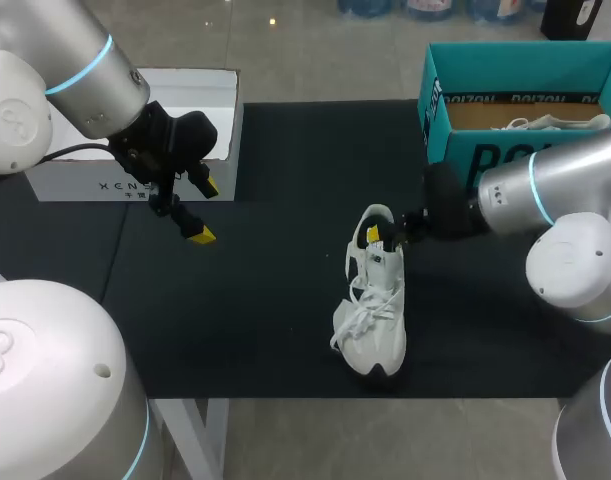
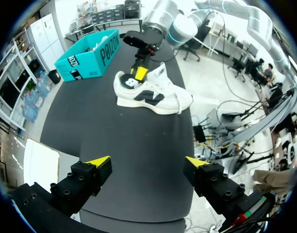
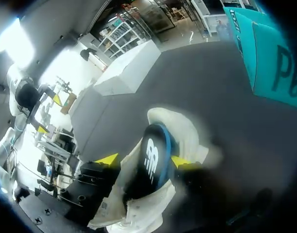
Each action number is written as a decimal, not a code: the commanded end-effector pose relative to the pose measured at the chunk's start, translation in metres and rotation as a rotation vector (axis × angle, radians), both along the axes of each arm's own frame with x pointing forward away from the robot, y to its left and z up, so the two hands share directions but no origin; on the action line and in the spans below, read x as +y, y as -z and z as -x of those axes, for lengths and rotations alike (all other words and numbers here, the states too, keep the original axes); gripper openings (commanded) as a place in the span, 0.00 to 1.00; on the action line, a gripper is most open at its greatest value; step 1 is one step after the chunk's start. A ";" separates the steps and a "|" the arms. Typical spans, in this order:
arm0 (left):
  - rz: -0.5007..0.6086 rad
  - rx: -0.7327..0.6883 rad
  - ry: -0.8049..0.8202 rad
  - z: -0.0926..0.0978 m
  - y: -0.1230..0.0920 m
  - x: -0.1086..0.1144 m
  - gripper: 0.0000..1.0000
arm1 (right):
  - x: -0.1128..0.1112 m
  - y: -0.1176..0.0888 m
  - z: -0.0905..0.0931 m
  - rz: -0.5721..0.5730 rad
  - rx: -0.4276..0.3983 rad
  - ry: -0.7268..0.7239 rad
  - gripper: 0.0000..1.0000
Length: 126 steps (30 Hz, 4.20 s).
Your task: Take the shoe out of the shoebox, open the shoe tongue, remove and reinsert the insole, then place the shoe into the shoebox
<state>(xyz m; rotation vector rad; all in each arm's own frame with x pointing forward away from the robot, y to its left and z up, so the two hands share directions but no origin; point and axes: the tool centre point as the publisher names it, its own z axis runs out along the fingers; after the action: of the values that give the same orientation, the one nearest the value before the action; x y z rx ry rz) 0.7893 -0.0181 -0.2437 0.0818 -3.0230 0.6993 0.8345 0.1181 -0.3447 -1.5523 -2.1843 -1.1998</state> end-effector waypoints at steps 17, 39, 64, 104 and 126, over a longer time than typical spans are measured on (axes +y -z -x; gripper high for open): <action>-0.004 0.000 0.000 0.000 0.000 0.000 1.00 | 0.013 -0.048 -0.011 0.794 0.205 0.330 1.00; -0.004 0.000 0.000 0.000 0.000 0.000 1.00 | 0.004 -0.043 -0.006 0.945 0.283 0.302 0.00; -0.004 0.000 0.000 0.000 0.000 0.000 1.00 | 0.004 0.002 0.003 0.862 0.302 0.327 0.00; -0.004 0.000 0.000 0.000 0.000 0.000 1.00 | 0.007 0.036 -0.012 0.815 0.273 0.327 0.00; -0.004 0.000 0.000 0.000 0.000 0.000 1.00 | 0.001 0.050 -0.003 0.806 0.319 0.314 0.00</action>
<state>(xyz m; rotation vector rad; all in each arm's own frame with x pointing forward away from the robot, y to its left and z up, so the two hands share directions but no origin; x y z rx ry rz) 0.7893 -0.0181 -0.2437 0.0818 -3.0231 0.6991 0.8397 0.1224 -0.4074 -2.2344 -2.3684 -0.0297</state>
